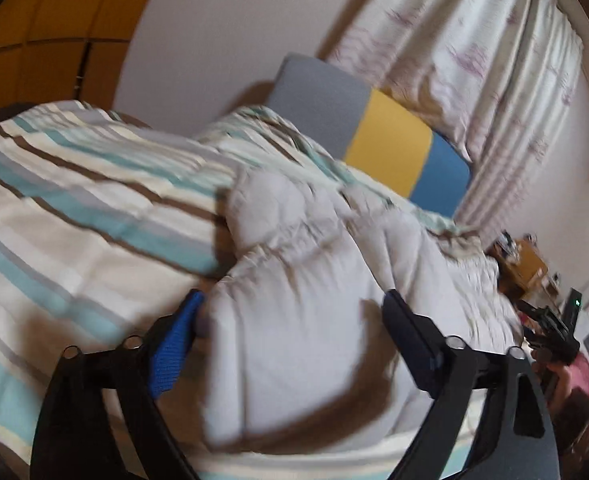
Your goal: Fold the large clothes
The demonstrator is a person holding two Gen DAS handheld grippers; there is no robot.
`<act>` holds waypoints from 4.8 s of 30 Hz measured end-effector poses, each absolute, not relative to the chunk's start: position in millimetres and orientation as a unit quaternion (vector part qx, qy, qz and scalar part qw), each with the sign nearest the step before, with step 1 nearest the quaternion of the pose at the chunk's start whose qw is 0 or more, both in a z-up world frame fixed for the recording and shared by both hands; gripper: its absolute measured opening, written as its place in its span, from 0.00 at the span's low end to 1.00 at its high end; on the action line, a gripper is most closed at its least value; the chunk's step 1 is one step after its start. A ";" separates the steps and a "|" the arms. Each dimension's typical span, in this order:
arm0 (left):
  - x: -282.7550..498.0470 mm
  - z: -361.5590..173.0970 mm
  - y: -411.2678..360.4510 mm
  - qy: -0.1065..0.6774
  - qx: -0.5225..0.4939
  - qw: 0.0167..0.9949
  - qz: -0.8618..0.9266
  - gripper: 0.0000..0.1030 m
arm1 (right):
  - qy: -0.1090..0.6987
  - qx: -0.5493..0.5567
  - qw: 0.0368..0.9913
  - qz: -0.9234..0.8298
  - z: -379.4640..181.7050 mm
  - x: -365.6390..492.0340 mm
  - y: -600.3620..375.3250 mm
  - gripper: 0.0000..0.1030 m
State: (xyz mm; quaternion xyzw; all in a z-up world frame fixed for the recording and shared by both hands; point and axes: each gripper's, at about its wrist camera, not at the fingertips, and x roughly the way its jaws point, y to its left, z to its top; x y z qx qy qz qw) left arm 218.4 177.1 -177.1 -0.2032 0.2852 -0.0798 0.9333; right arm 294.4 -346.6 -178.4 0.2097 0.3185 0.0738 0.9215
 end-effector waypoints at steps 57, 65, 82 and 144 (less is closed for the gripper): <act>193.5 -84.5 126.8 0.276 -0.092 0.950 -0.112 0.17 | 0.301 0.071 0.947 0.086 -75.9 200.0 -335.2 0.17; 269.1 -97.5 104.2 0.268 -0.066 0.961 -0.027 0.17 | 0.294 0.115 0.948 0.026 -110.1 260.3 -345.4 0.17; 349.6 -188.2 98.7 0.348 -0.037 0.935 0.055 0.28 | 0.361 0.081 0.928 -0.043 -202.1 333.9 -340.0 0.26; 365.7 -208.9 -14.5 0.358 -0.018 0.933 0.045 0.65 | 0.331 -0.009 0.942 0.060 -196.5 365.5 -178.8 0.46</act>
